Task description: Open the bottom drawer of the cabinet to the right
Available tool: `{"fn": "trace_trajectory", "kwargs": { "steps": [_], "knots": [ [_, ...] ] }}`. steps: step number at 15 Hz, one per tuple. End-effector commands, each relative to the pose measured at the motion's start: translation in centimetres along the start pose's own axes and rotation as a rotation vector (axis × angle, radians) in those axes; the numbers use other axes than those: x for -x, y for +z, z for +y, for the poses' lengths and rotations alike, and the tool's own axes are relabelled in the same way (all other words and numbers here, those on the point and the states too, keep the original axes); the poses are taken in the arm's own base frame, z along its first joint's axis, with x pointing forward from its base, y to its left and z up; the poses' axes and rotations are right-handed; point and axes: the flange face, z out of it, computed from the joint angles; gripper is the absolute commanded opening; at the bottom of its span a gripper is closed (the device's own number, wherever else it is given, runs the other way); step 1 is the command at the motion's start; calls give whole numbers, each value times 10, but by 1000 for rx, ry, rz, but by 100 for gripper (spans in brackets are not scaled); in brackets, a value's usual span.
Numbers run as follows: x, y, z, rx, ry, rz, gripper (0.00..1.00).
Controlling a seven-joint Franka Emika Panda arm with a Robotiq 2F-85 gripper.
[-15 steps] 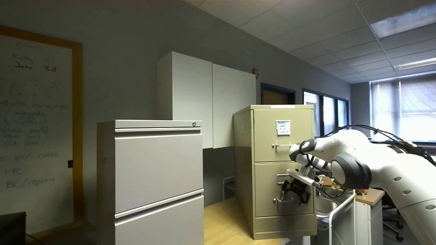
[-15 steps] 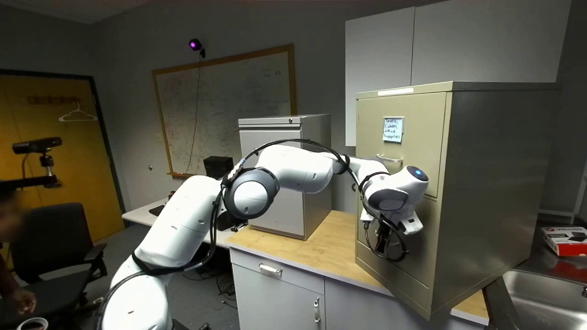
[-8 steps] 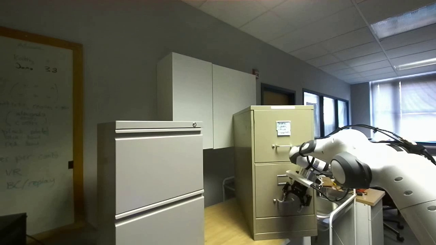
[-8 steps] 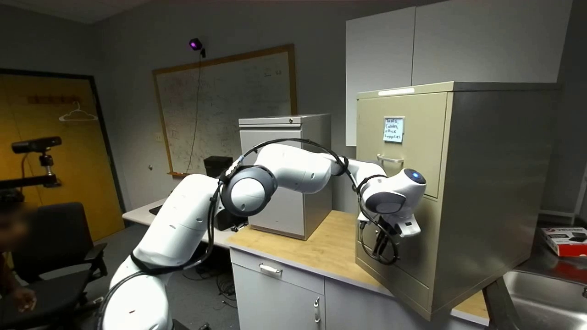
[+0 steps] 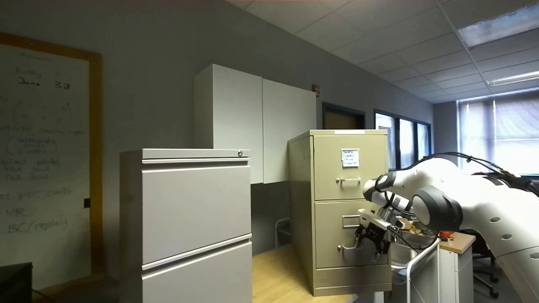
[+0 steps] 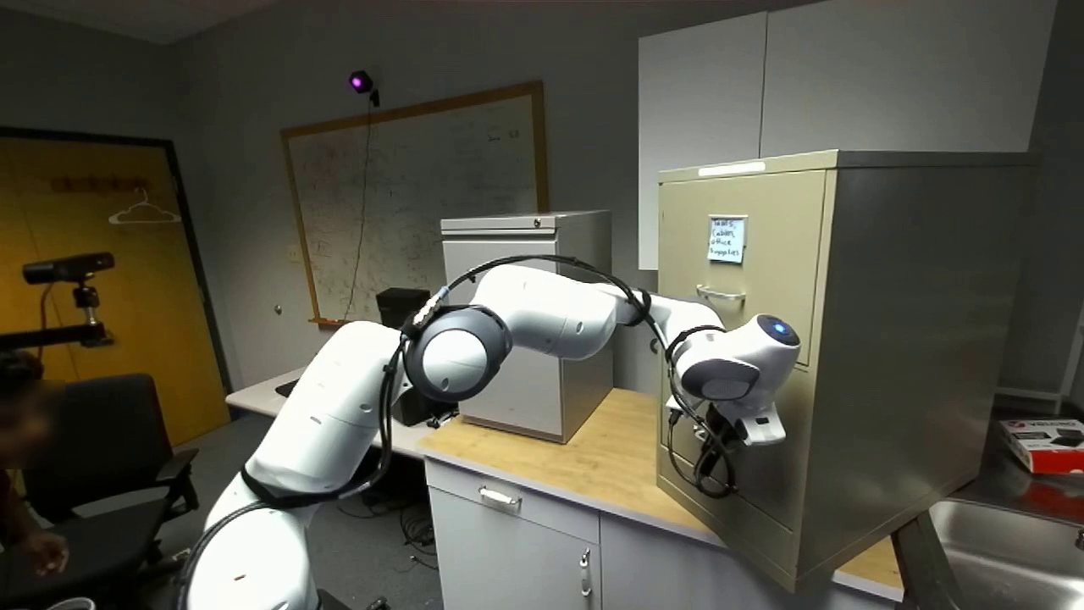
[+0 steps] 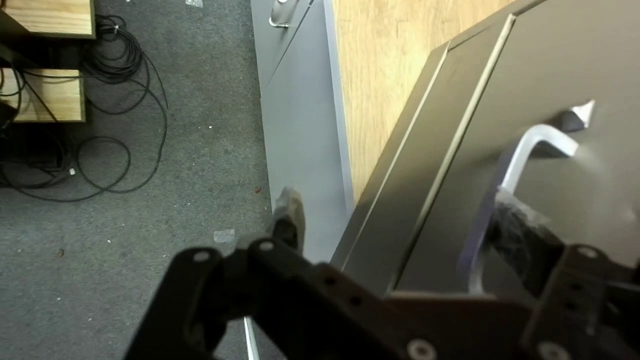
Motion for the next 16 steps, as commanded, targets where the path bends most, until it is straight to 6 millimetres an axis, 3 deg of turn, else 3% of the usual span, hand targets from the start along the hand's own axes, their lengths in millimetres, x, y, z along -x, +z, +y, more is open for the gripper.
{"fn": "trace_trajectory", "kwargs": {
  "steps": [1,8,16],
  "knots": [
    [-13,-16,-9,-112,67,84,100],
    [11,-18,35,-167,92,91,100],
    [44,-42,126,-324,248,177,100]
  ]
}}
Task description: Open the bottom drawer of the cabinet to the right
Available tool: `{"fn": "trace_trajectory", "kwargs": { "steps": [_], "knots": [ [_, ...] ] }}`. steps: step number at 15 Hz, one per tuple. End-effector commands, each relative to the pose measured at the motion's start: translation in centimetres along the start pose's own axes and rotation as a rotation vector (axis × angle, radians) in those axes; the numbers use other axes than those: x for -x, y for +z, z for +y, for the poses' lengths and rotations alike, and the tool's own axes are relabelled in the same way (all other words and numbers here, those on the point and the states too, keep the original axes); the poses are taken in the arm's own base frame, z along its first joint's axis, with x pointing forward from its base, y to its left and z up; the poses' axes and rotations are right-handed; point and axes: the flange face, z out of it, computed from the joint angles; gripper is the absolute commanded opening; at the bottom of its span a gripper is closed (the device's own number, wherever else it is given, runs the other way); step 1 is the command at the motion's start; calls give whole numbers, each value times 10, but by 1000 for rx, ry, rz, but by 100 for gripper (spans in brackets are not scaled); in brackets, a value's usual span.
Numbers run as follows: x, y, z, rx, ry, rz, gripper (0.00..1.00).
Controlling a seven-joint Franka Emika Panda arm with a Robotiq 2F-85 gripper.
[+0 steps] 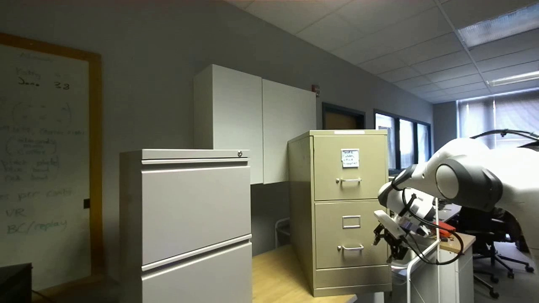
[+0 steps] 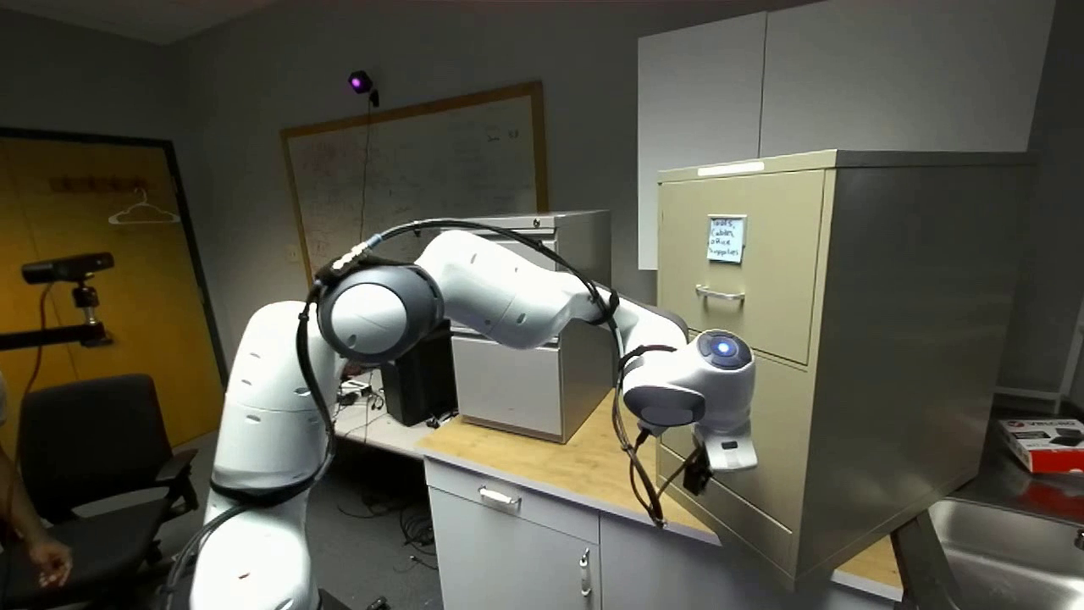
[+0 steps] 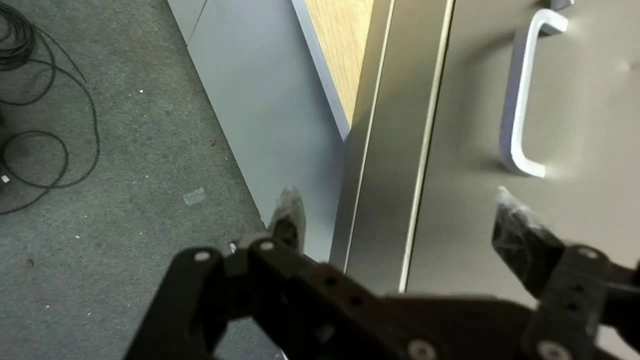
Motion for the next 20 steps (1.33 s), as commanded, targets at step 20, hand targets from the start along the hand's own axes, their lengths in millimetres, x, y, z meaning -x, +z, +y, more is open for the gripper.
{"fn": "trace_trajectory", "kwargs": {
  "steps": [20],
  "knots": [
    [6,2,91,-311,523,-13,100]
  ]
}}
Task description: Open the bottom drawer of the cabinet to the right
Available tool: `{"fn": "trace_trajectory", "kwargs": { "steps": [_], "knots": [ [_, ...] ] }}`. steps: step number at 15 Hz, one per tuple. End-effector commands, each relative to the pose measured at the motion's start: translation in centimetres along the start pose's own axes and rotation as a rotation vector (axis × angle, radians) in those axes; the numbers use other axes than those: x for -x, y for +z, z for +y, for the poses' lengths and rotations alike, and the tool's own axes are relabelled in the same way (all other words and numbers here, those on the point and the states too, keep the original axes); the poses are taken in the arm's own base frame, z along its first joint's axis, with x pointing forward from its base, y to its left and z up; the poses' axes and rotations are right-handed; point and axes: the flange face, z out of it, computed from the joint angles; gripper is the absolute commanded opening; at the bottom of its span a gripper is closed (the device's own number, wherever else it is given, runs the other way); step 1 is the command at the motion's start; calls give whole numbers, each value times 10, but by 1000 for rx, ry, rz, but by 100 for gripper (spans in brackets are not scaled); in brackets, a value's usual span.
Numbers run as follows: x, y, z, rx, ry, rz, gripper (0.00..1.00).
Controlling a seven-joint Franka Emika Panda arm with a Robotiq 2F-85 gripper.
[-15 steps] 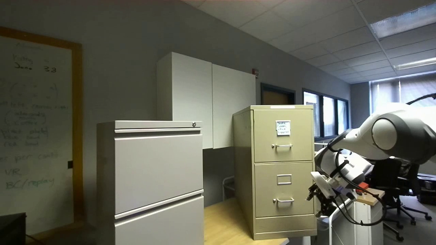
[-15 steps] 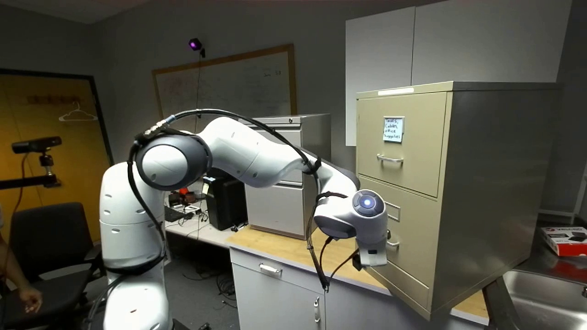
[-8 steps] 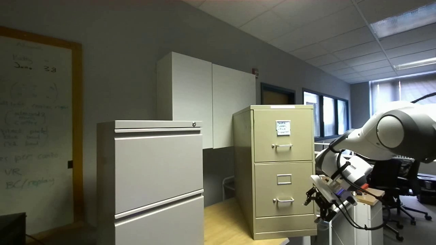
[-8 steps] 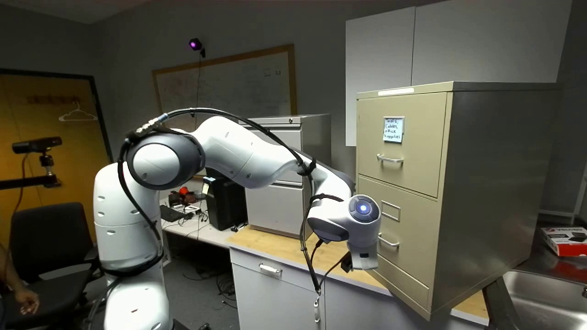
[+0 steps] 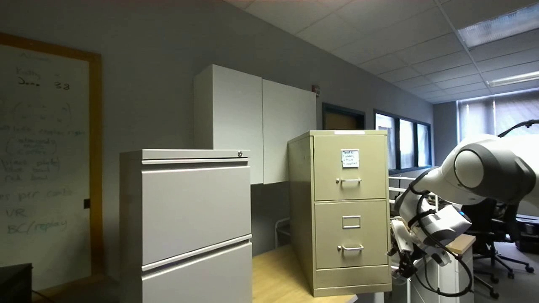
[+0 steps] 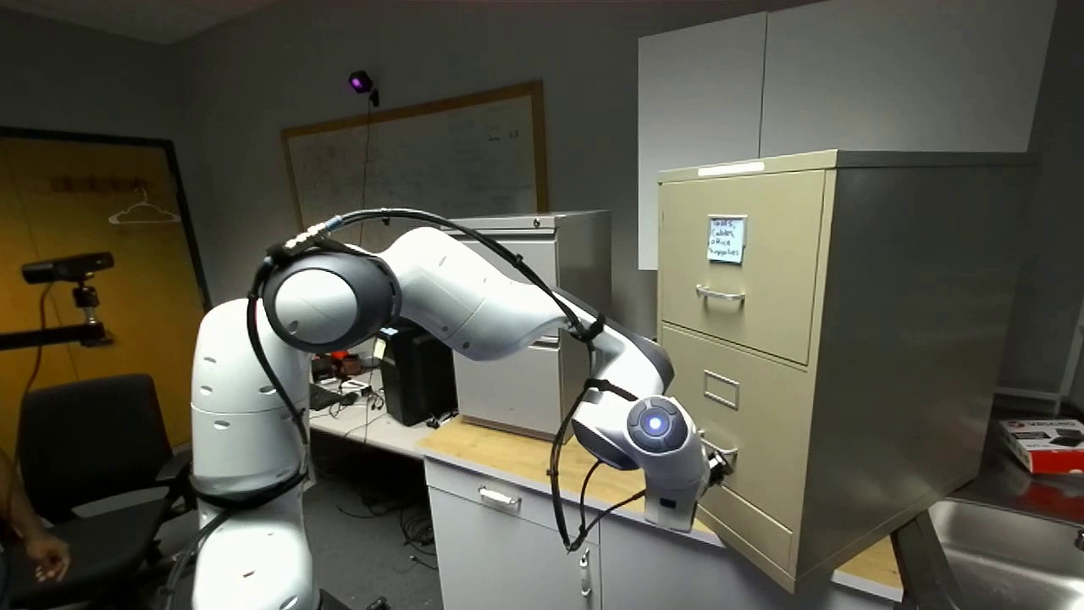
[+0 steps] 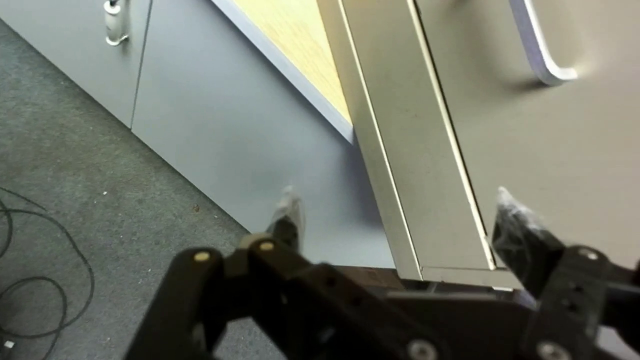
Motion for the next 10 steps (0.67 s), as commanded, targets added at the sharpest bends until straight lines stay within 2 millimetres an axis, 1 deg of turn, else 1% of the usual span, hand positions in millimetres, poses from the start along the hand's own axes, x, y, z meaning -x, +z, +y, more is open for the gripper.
{"fn": "trace_trajectory", "kwargs": {
  "steps": [1,3,5,8,9,10],
  "knots": [
    [5,-2,-7,-119,156,34,100],
    [15,-10,-16,-213,203,59,100],
    [32,-19,-31,-316,206,93,100],
    [61,-20,-56,-427,158,156,100],
    [70,-21,-61,-447,142,173,100],
    [76,-15,-63,-456,130,183,100]
  ]
}}
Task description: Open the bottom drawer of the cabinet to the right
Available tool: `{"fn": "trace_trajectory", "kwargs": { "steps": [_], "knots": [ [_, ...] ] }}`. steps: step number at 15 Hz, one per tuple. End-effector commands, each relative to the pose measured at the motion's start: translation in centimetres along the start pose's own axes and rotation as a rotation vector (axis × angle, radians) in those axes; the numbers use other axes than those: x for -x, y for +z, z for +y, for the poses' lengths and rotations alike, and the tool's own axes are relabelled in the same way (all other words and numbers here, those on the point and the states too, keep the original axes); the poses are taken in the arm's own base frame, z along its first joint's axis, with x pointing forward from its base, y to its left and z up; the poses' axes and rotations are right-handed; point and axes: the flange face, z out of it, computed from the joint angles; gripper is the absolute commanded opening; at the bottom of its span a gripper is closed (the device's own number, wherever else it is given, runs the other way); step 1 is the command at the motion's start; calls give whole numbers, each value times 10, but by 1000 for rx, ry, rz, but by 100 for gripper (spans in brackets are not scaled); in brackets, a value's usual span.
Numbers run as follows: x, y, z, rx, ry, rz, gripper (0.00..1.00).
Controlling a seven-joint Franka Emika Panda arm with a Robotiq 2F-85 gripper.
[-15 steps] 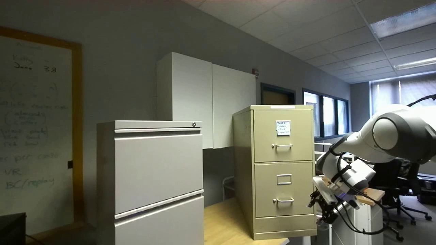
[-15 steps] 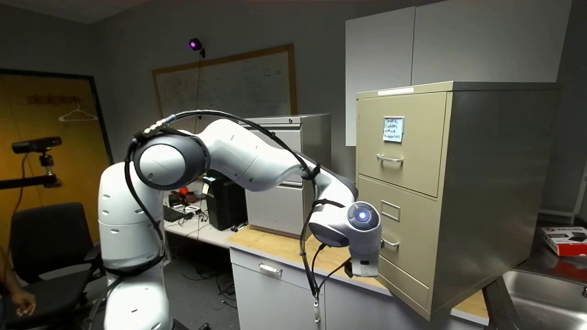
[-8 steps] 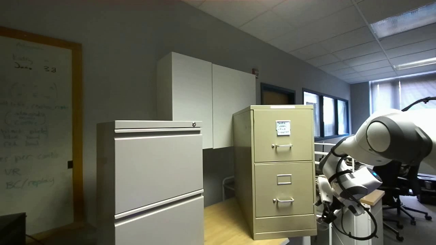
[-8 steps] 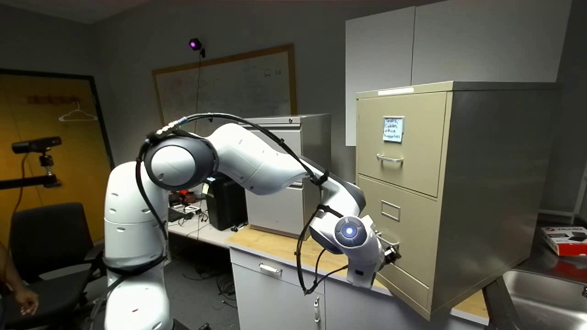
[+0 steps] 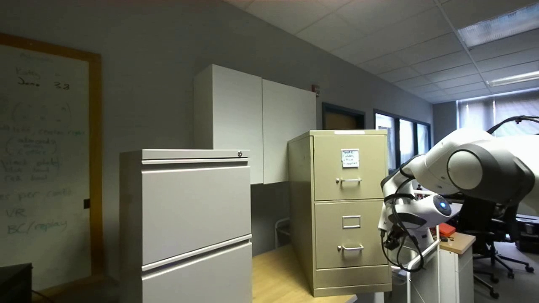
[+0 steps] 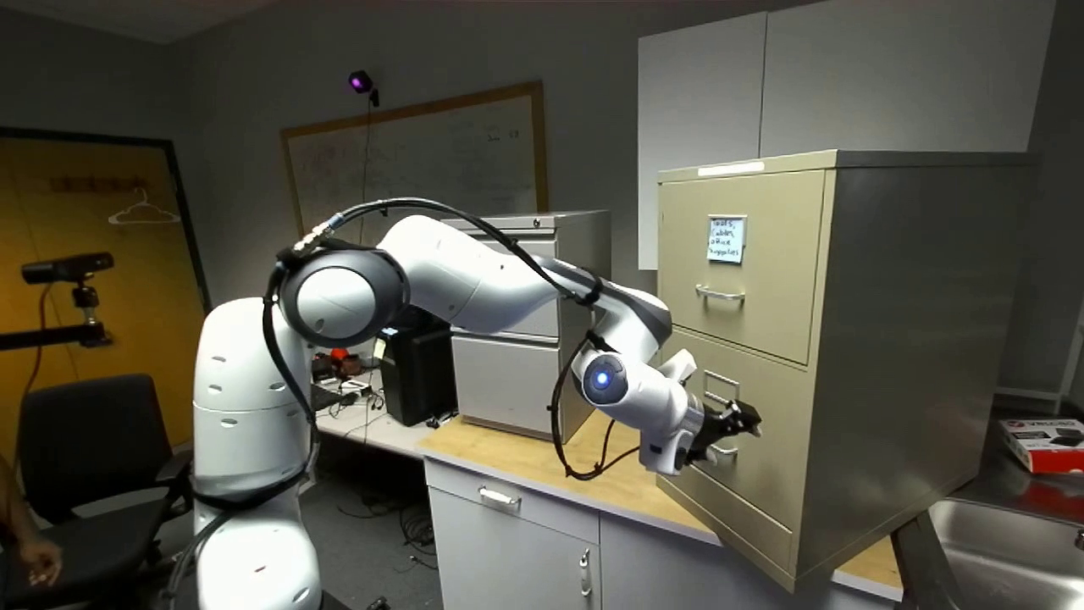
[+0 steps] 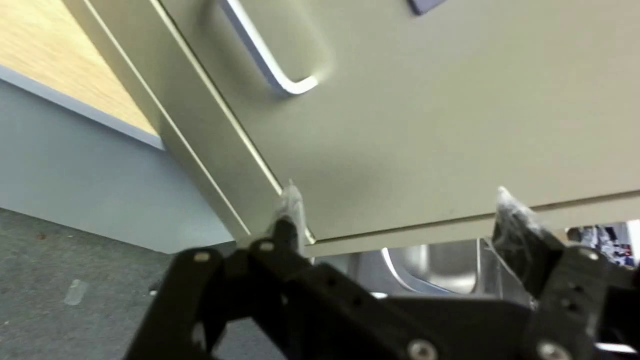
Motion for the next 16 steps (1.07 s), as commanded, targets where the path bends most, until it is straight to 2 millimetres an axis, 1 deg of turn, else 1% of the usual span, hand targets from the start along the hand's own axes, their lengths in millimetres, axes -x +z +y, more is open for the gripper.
{"fn": "trace_trajectory", "kwargs": {
  "steps": [1,3,7,9,11,14,16],
  "knots": [
    [28,14,-5,-62,-48,33,100],
    [32,22,2,-60,-69,45,100],
    [34,42,25,-27,-113,63,100],
    [36,51,31,-19,-132,65,100],
    [43,59,31,-21,-161,59,100],
    [61,72,25,-36,-224,36,100],
    [71,83,25,-40,-265,20,100]
  ]
}}
